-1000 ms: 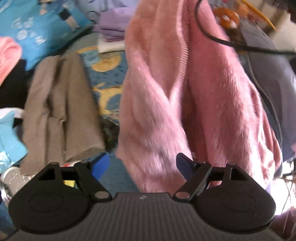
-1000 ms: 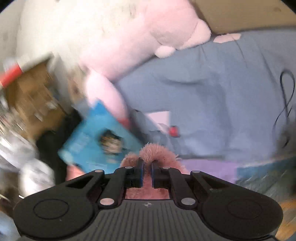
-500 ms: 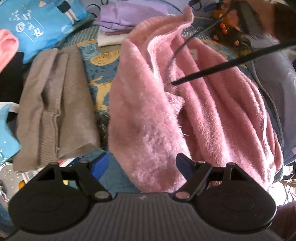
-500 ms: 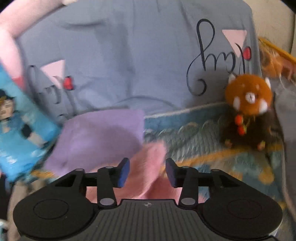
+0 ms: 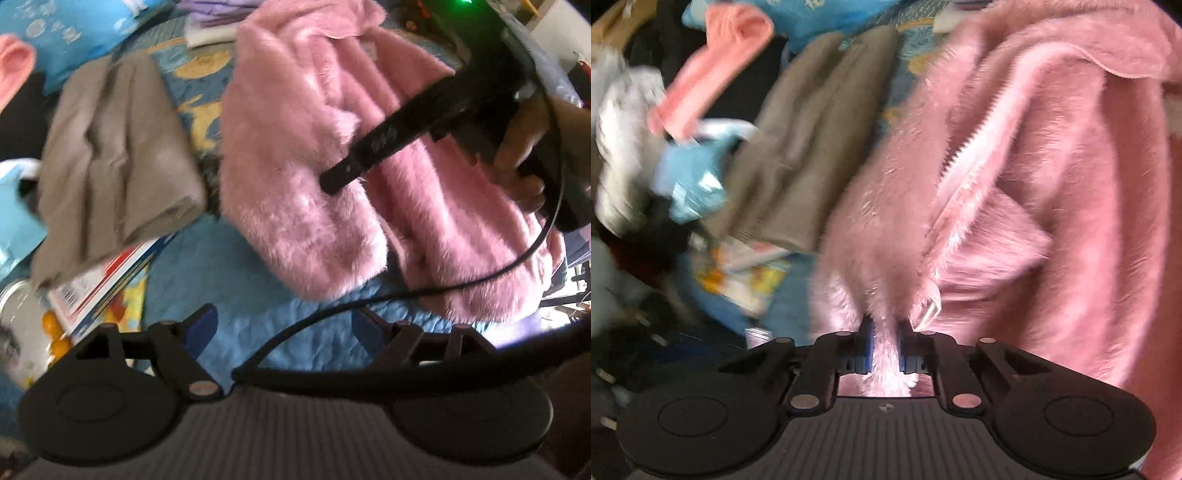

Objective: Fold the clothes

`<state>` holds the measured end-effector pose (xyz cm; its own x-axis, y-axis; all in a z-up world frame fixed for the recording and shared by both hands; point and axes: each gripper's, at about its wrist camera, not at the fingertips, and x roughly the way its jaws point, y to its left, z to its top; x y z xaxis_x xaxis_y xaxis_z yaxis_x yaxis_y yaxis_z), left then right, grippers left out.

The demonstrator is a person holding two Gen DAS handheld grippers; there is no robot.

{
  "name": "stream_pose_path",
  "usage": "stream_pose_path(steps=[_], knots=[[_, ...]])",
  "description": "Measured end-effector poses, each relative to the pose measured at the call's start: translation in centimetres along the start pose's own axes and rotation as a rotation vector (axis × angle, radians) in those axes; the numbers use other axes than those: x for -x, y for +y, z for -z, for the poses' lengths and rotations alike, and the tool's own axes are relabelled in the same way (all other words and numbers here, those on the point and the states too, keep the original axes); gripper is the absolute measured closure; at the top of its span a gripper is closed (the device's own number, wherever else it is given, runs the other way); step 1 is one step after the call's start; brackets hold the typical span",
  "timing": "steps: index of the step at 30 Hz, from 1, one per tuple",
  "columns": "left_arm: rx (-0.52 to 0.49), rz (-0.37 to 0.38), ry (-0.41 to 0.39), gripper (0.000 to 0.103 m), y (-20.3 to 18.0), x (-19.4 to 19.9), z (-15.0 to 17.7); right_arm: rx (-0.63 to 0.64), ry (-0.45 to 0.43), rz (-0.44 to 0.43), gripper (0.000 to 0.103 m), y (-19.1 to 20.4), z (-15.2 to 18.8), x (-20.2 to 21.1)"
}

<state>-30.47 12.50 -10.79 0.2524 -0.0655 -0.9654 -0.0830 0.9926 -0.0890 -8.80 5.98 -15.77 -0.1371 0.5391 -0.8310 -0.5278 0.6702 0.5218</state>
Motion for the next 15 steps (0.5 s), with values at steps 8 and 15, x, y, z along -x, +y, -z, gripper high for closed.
stream_pose_path(steps=[8, 15], knots=[[0.175, -0.112, -0.065, 0.017, 4.2, 4.5, 2.0, 0.028, -0.139, -0.232, 0.098, 6.7, -8.8, 3.4], [0.273, -0.147, -0.133, 0.016, 5.6, 6.0, 1.7, 0.085, -0.212, -0.325, 0.084, 10.6, -16.4, 2.9]])
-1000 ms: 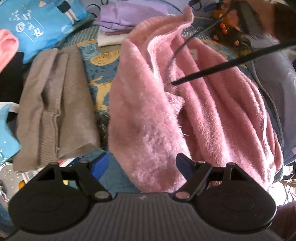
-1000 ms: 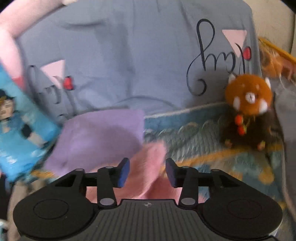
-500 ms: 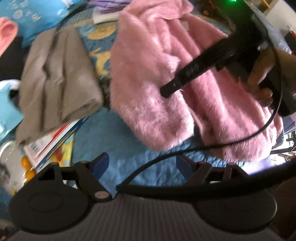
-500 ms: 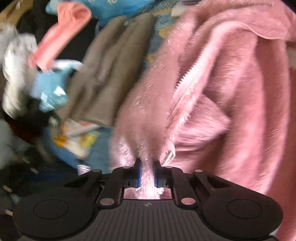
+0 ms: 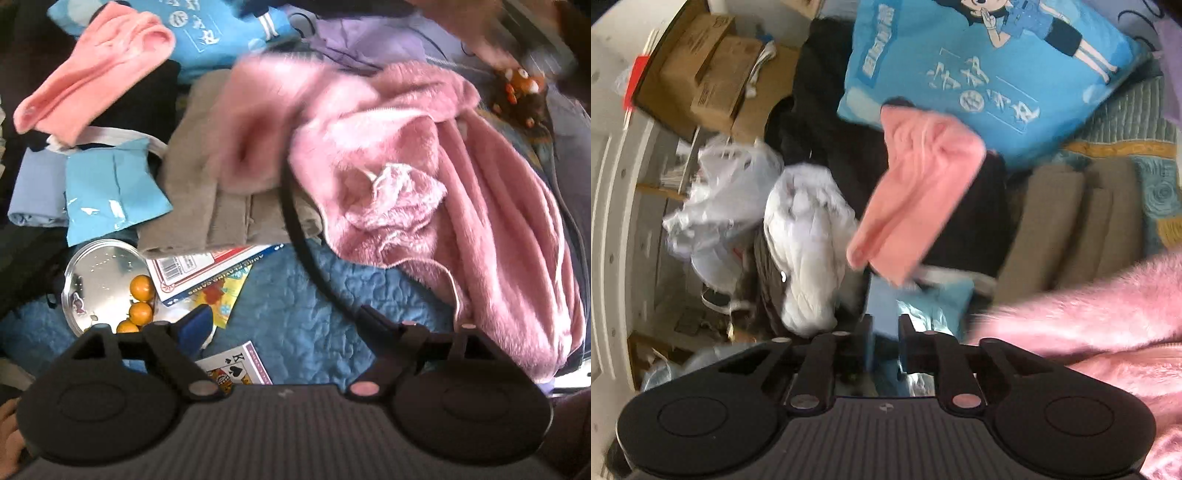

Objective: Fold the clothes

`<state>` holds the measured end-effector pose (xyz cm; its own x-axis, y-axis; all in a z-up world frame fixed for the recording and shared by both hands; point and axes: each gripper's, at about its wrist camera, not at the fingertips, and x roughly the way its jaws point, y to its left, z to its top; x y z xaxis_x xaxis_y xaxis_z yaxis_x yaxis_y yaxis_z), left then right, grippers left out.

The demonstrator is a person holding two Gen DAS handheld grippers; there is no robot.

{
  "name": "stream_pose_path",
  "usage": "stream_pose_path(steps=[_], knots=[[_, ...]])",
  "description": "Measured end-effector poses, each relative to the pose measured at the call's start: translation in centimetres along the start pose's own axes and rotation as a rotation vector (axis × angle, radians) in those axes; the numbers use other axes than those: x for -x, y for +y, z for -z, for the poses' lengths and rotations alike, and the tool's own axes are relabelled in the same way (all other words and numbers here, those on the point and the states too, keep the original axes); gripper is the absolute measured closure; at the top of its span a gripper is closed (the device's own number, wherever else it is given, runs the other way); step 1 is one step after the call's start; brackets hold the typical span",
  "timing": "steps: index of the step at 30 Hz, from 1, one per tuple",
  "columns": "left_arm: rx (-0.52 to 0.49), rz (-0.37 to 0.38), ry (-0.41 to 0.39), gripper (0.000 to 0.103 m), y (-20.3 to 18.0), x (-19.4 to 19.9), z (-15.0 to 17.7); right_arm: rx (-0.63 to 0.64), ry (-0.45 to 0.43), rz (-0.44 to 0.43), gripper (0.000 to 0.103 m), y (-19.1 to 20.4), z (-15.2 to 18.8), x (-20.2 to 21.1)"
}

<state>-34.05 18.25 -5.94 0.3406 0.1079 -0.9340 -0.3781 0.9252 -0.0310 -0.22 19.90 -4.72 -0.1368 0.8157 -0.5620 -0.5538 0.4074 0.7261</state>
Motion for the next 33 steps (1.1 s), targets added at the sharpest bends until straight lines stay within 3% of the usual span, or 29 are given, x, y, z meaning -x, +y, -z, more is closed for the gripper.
stream_pose_path(steps=[1, 5, 9, 12, 16, 19, 20, 22, 23, 24, 26, 30, 33], knots=[[0.004, 0.000, 0.001, 0.016, 0.1, 0.5, 0.0, 0.010, -0.009, -0.006, 0.083, 0.3, -1.0, -0.4], [0.005, -0.002, 0.005, 0.013, -0.1, 0.2, 0.6, 0.231, -0.048, 0.295, 0.059, -1.5, 1.2, 3.1], [0.032, 0.007, 0.046, 0.013, 0.4, -1.0, 2.0, 0.404, 0.168, 0.506, 0.058, -5.7, 7.7, 4.4], [0.046, 0.010, 0.084, 0.013, 1.0, -2.5, 2.6, 0.481, 0.303, 0.499, 0.058, -6.6, 12.8, 3.5], [0.094, 0.025, 0.087, 0.013, 1.8, -3.8, 1.6, 0.569, 0.384, 0.391, 0.057, -5.4, 19.7, 1.2], [0.136, 0.041, 0.068, 0.012, 2.3, -4.4, 0.2, 0.761, 0.453, 0.542, 0.060, -4.9, 24.6, -2.3], [0.139, 0.056, 0.066, 0.009, 2.2, -4.6, -0.3, 0.829, 0.484, 0.612, 0.069, -5.0, 25.9, -3.5], [0.140, 0.092, 0.064, 0.006, 1.9, -5.2, -1.2, 0.870, 0.478, 0.665, 0.080, -5.1, 27.0, -3.8], [0.138, 0.112, 0.065, 0.006, 1.7, -5.5, -1.5, 0.833, 0.460, 0.670, 0.090, -5.2, 26.7, -3.3], [0.151, 0.137, 0.078, 0.006, 1.7, -6.2, -1.6, 0.760, 0.434, 0.658, 0.093, -5.3, 26.0, -2.3], [0.177, 0.188, 0.104, 0.006, 1.5, -7.4, -1.8, 0.604, 0.366, 0.606, 0.093, -5.4, 24.2, 0.2], [0.343, 0.364, 0.130, 0.006, 2.1, -9.8, -1.9, 0.455, 0.235, 0.427, 0.093, -4.0, 22.2, 6.7], [0.539, 0.625, 0.083, 0.006, 2.7, -10.5, -1.9, 0.421, 0.204, 0.329, 0.093, -2.4, 21.7, 8.6]])
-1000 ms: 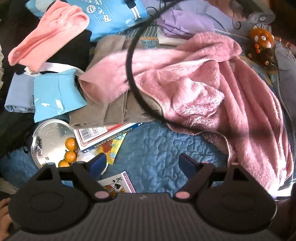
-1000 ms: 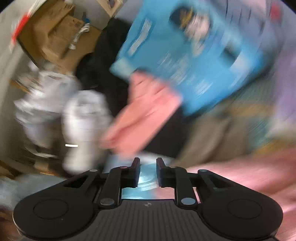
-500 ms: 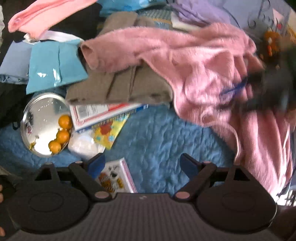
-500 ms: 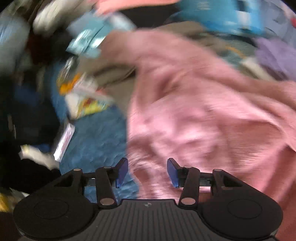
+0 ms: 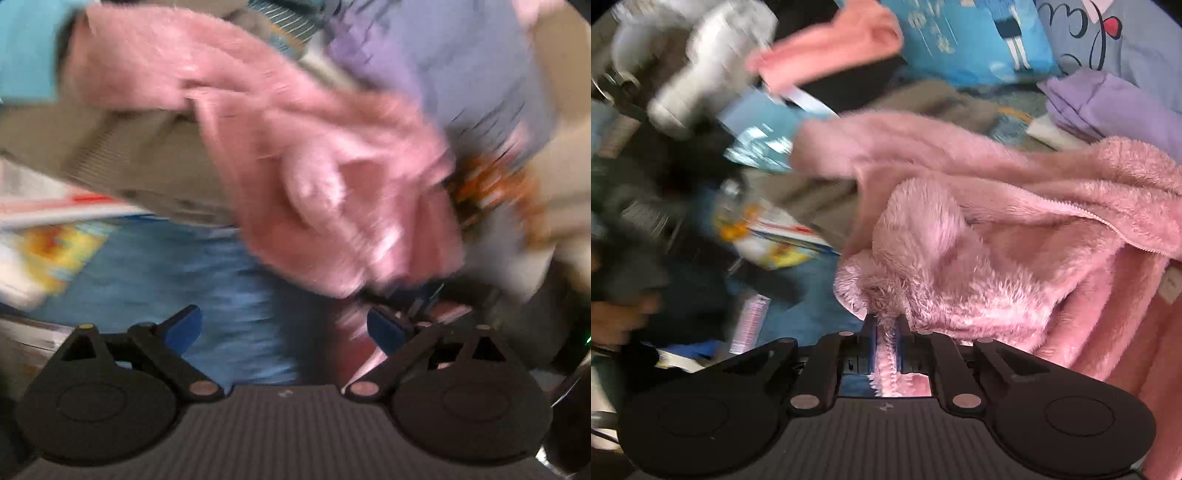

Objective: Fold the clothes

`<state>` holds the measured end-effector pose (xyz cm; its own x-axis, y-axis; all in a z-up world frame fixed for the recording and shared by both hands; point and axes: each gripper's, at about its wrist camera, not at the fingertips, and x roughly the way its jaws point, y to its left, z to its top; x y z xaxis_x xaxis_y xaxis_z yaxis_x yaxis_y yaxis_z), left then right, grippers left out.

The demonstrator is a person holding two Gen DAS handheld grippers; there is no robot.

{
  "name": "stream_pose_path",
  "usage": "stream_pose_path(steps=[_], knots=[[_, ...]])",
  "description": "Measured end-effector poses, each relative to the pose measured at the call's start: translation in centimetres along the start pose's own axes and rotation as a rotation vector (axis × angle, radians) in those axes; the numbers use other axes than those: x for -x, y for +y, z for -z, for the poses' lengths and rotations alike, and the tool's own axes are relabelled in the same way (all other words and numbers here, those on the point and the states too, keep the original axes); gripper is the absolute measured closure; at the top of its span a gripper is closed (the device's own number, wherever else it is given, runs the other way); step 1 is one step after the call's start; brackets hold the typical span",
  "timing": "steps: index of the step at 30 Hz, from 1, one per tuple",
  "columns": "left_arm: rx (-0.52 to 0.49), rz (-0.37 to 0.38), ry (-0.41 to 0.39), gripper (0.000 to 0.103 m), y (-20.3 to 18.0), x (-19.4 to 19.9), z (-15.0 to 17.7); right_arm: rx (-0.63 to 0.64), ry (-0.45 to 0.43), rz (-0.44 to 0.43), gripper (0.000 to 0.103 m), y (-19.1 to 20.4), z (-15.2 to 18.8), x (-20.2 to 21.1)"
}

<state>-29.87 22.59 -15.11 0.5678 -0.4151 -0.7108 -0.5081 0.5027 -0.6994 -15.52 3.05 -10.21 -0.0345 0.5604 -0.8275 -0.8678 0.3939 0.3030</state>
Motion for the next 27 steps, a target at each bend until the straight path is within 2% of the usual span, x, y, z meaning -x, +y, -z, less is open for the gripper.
stream_pose_path(steps=[1, 3, 10, 12, 15, 16, 18, 19, 23, 25, 27], knots=[[0.059, 0.101, -0.008, 0.005, 0.3, -0.1, -0.1, 0.006, -0.003, -0.021, 0.093, 0.4, 0.1, 0.5], [0.151, 0.231, -0.002, 0.003, 0.6, -1.0, -0.2, 0.020, -0.004, -0.062, 0.093, 1.2, 0.4, 1.3], [0.209, 0.194, -0.059, 0.004, 0.4, -2.2, -1.5, 0.050, 0.056, -0.171, 0.092, 4.1, 1.5, 1.0], [0.226, 0.183, -0.076, 0.004, 0.3, -2.6, -1.9, 0.041, 0.063, -0.168, 0.086, 4.2, 1.8, 0.6], [0.253, 0.142, -0.094, 0.008, 0.9, -2.9, -2.4, 0.062, 0.078, -0.084, 0.078, 3.3, 1.8, 0.9], [0.252, 0.118, -0.091, 0.013, 1.1, -3.1, -2.6, 0.070, 0.084, -0.052, 0.075, 3.0, 1.8, 1.1], [0.250, 0.071, -0.083, 0.021, 1.5, -3.5, -3.0, 0.043, 0.048, 0.039, 0.059, 0.8, 1.6, 2.1], [0.228, 0.046, -0.066, 0.027, 1.3, -4.0, -3.1, 0.009, 0.024, 0.090, 0.057, -0.8, 1.3, 2.6], [0.177, 0.006, -0.020, 0.055, 1.0, -6.1, -3.6, -0.246, -0.054, 0.272, 0.055, -9.4, -0.1, 3.9], [0.178, 0.004, -0.025, 0.066, 1.2, -6.6, -3.5, -0.416, -0.101, 0.315, 0.052, -14.1, -0.4, 3.9], [0.189, -0.007, -0.024, 0.069, 1.5, -6.9, -3.4, -0.595, -0.115, 0.329, 0.052, -18.4, -0.2, 3.5]])
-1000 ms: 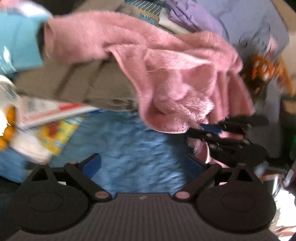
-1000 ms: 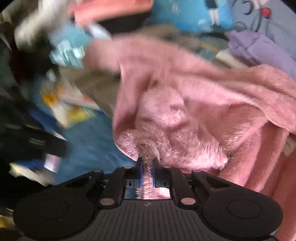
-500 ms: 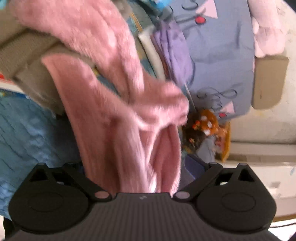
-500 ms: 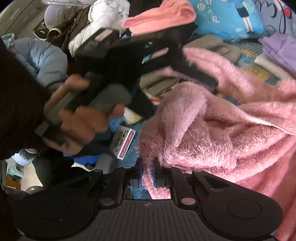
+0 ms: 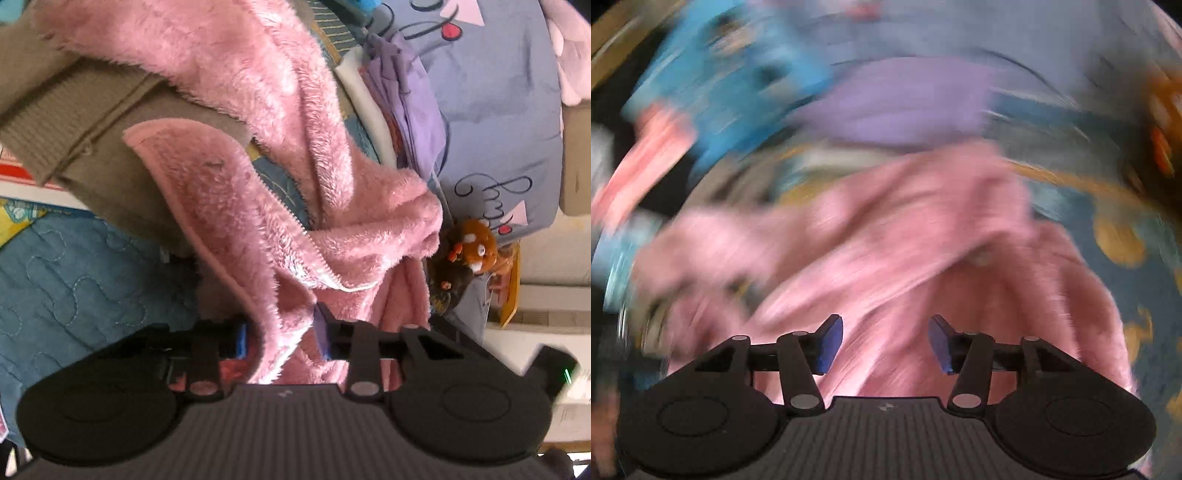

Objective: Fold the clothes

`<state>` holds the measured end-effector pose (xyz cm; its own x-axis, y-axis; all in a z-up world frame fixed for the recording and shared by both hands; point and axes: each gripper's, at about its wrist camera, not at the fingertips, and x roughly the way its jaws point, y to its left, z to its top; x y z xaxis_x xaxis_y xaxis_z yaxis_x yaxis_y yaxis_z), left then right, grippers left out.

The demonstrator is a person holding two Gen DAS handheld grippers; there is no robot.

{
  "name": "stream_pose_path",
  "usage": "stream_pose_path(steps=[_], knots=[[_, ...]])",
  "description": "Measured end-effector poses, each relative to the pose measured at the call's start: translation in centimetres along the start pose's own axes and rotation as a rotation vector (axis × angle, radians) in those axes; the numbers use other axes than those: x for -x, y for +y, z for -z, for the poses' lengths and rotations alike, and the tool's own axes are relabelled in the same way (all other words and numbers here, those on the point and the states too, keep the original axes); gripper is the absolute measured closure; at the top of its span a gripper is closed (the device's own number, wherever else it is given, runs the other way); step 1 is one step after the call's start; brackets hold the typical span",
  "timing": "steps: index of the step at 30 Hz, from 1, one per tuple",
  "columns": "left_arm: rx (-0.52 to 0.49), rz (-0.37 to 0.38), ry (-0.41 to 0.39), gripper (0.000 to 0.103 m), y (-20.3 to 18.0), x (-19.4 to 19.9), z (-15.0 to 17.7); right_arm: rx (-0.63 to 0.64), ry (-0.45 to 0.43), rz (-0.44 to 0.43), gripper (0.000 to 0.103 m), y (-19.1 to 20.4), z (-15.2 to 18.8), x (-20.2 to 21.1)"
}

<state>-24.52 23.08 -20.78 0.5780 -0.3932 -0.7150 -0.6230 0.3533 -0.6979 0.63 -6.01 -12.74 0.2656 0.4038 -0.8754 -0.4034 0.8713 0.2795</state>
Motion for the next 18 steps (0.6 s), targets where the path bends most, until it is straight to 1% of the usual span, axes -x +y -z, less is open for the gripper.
stream_pose_path(steps=[2, 4, 6, 8, 9, 10, 11, 12, 14, 17, 18], knots=[[0.011, -0.011, 0.000, 0.069, 0.3, -0.3, 0.0, -0.154, 0.028, 0.008, 0.052, -2.5, -1.7, -1.9], [0.022, -0.021, 0.001, 0.070, 0.5, -0.5, 0.0, -0.257, 0.033, 0.008, 0.052, -3.9, -2.6, -3.4], [0.023, -0.011, 0.012, 0.070, 1.0, -0.3, -0.2, -0.322, 0.026, 0.012, 0.052, -4.6, -3.1, -4.2], [0.009, -0.026, 0.005, 0.070, 1.1, 0.0, -0.4, -0.370, 0.018, 0.007, 0.052, -5.0, -3.2, -4.8], [0.013, -0.020, -0.003, 0.071, 1.1, 0.2, -0.5, -0.392, 0.016, 0.002, 0.051, -5.2, -3.3, -5.1], [0.017, -0.014, -0.010, 0.079, 1.2, 0.5, -0.5, -0.413, 0.014, -0.003, 0.050, -5.3, -3.3, -5.4], [0.021, -0.009, -0.018, 0.084, 1.2, 0.7, -0.6, -0.437, 0.012, -0.005, 0.048, -5.5, -3.1, -5.7], [0.025, -0.003, -0.026, 0.085, 1.3, 1.0, -0.6, -0.465, 0.009, -0.006, 0.047, -5.7, -3.0, -5.9], [0.033, 0.009, -0.041, 0.091, 1.4, 1.4, -0.7, -0.530, -0.005, -0.017, 0.047, -6.3, -3.0, -6.5], [0.045, 0.026, -0.065, 0.092, 1.5, 2.2, -0.9, -0.638, -0.015, -0.068, 0.046, -7.1, -2.9, -7.0], [0.049, 0.031, -0.072, 0.092, 1.6, 2.4, -0.9, -0.674, -0.024, -0.081, 0.048, -7.3, -2.9, -7.2]])
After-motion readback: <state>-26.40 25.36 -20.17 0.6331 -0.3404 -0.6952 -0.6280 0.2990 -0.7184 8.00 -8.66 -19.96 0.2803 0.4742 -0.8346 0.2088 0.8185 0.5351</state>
